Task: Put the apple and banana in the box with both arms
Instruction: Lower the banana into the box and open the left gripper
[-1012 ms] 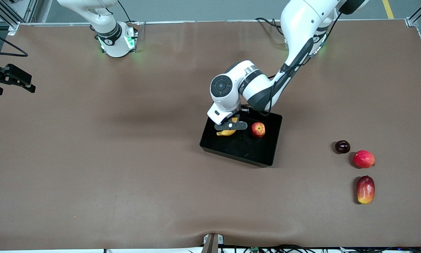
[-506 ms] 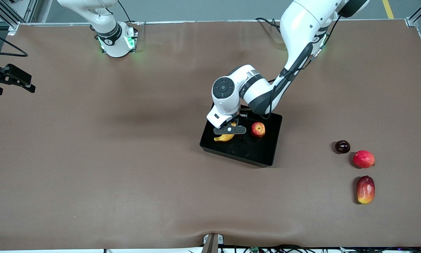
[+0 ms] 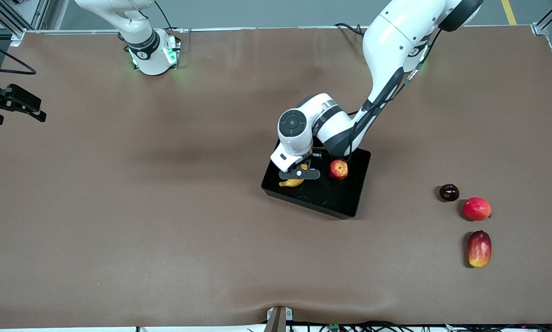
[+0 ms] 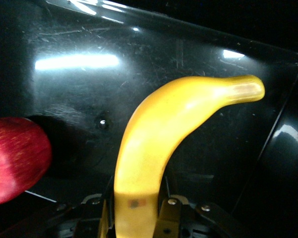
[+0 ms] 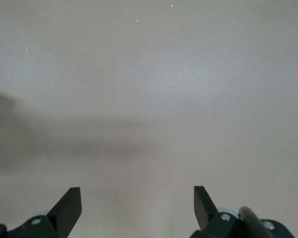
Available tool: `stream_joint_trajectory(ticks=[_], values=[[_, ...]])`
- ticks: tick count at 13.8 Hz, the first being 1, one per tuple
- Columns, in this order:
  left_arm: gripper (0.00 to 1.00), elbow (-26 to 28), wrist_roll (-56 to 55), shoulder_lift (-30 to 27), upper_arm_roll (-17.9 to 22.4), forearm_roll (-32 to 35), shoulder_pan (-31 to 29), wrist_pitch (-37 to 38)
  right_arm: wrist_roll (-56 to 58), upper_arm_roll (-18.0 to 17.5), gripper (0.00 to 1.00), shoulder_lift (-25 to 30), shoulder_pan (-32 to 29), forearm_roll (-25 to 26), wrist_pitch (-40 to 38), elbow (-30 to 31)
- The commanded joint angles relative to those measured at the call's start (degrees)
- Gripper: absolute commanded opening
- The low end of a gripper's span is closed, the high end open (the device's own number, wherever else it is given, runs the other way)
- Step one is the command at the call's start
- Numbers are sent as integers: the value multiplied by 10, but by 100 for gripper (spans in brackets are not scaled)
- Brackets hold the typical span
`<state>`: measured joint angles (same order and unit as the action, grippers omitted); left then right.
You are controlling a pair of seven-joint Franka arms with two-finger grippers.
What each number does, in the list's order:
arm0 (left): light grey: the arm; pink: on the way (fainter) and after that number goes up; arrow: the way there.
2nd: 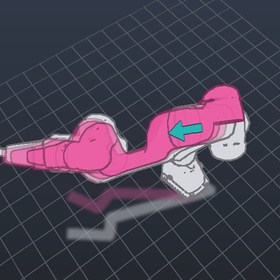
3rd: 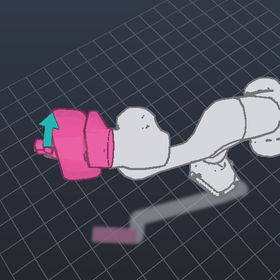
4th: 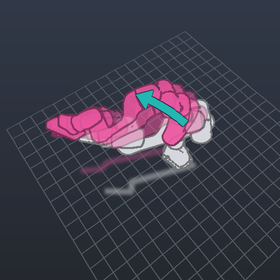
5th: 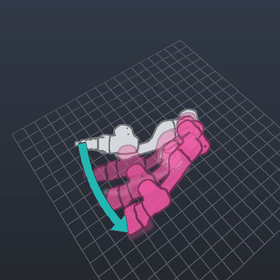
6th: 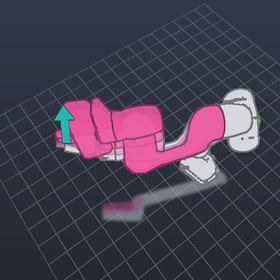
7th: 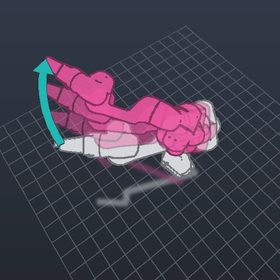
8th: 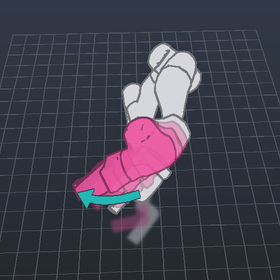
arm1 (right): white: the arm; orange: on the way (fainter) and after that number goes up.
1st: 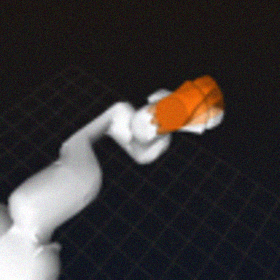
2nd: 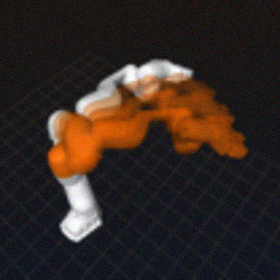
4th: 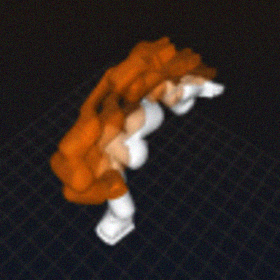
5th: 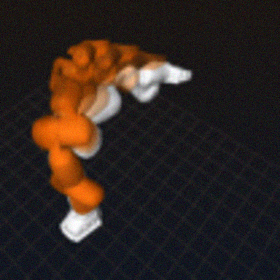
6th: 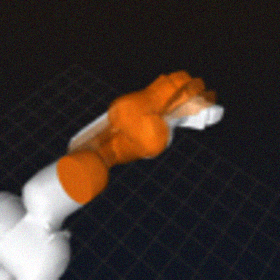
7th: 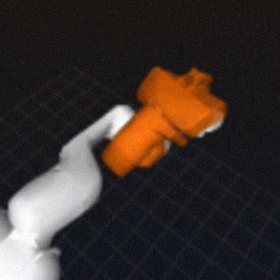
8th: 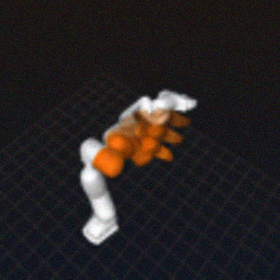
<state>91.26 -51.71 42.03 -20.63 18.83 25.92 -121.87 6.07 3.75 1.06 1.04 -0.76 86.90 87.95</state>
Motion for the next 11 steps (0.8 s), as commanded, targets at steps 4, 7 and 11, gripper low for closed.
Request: stream_joint_trajectory(ticks=[4,7,11], values=[[83,-7,-11,6,9,13,1,-2,6,-5,100,-4,-9,1,-5,-8],[100,-24,-12,2,9,14,0,-2,6,-5,100,-7,-10,1,-3,-9],[100,-42,-8,-32,9,15,-12,19,5,-5,100,-7,-9,1,-3,-9]])
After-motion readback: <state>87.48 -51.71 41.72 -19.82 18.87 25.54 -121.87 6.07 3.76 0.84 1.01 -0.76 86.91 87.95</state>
